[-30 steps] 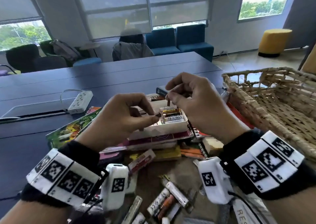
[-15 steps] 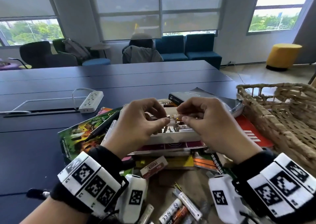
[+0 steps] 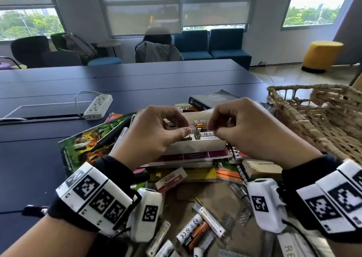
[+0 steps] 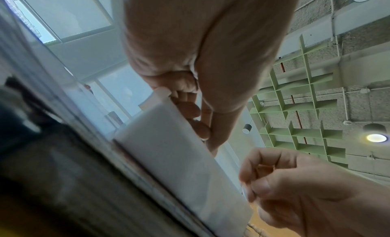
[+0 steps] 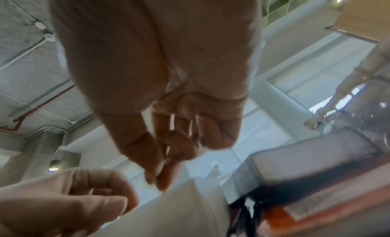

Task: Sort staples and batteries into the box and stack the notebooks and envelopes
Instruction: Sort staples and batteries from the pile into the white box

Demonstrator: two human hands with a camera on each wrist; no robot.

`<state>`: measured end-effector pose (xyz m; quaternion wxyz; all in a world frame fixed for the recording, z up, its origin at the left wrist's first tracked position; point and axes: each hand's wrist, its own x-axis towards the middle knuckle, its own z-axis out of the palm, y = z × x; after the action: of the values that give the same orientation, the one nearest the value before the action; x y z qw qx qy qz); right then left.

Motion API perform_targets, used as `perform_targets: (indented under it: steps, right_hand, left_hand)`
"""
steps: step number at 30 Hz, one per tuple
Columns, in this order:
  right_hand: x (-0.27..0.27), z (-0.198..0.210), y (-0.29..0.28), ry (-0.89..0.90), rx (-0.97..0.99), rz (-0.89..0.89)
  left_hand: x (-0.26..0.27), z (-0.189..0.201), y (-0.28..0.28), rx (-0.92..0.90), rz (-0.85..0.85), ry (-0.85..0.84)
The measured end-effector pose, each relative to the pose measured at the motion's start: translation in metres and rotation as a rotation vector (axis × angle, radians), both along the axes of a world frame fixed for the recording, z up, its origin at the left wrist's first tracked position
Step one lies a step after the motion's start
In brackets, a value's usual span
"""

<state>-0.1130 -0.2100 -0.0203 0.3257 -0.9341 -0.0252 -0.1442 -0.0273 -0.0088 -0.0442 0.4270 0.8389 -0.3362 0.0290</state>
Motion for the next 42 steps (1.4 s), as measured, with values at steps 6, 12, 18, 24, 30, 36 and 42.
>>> perform_targets:
  steps: [6, 12, 18, 24, 30, 36, 42]
  right_hand:
    - [-0.013, 0.010, -0.001, 0.471, -0.260, 0.183]
    - [-0.018, 0.005, 0.007, 0.607, -0.493, 0.124]
    - [-0.015, -0.002, 0.020, 0.681, -0.681, 0.083]
    - [-0.012, -0.005, 0.030, 0.693, -0.832, 0.090]
    - [-0.013, -0.008, 0.031, 0.681, -0.669, 0.224]
    - [-0.011, -0.004, 0.000, 0.559, -0.531, 0.165]
    - [-0.009, -0.004, -0.020, 0.520, -0.460, 0.079]
  left_hand:
    - [-0.005, 0.003, -0.001, 0.045, -0.004, -0.015]
    - [-0.007, 0.002, -0.003, 0.092, -0.001, -0.040]
    - [-0.006, 0.001, -0.002, 0.110, -0.022, -0.055]
    - [-0.005, 0.001, -0.001, 0.109, -0.032, -0.057]
    - [-0.003, -0.001, 0.000, 0.114, -0.033, -0.053]
    - [-0.002, -0.001, 0.000, 0.127, -0.028, -0.049]
    - [-0.015, 0.013, -0.003, 0.093, -0.074, -0.079]
